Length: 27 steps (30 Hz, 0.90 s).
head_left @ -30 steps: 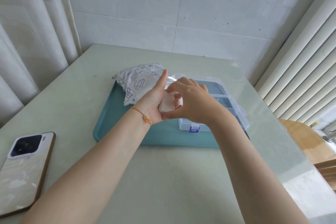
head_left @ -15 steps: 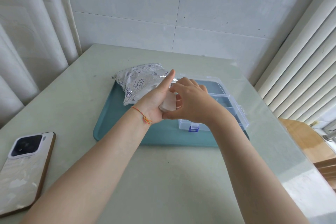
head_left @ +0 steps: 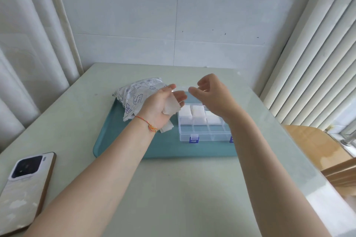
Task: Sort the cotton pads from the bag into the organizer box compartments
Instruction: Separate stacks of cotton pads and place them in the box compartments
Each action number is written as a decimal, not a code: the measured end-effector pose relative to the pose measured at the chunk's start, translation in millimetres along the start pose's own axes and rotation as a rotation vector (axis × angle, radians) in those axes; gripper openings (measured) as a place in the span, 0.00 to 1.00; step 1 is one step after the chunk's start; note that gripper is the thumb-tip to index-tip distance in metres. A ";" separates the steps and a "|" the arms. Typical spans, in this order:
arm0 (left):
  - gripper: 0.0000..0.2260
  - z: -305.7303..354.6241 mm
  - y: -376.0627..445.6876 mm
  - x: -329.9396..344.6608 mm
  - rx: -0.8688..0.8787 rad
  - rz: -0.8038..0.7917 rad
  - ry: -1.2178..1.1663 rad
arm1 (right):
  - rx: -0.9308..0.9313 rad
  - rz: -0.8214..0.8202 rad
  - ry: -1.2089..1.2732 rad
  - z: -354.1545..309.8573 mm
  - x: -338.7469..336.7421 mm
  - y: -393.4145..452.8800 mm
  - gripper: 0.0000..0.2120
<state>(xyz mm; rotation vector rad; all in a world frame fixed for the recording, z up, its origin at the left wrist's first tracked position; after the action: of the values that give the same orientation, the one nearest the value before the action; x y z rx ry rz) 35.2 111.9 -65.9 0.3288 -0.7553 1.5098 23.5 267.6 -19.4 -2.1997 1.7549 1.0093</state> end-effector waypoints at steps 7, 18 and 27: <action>0.12 -25.5 11.6 45.6 0.012 -0.195 0.073 | 0.162 -0.077 0.493 29.7 -12.3 -9.1 0.07; 0.16 -40.3 42.0 80.9 -0.025 -0.192 0.216 | 0.143 -0.033 0.621 59.7 -51.7 -4.5 0.07; 0.14 -48.2 57.3 78.1 -0.050 -0.133 0.303 | 0.124 -0.034 0.624 79.8 -45.7 7.7 0.11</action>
<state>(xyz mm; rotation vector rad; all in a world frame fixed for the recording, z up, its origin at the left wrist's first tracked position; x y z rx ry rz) -16.8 206.8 -67.0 0.1062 -0.5195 1.3732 -19.9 342.5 -51.4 -2.6253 1.9153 0.1885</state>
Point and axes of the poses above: each hand's wrist, its own y-axis towards the middle knuckle, its own x-axis out of the palm, z = x × y, the point moved 2 cm from there along y, towards the middle knuckle, and after that the axes turned 10 degrees about -x, right-handed, at the moved point
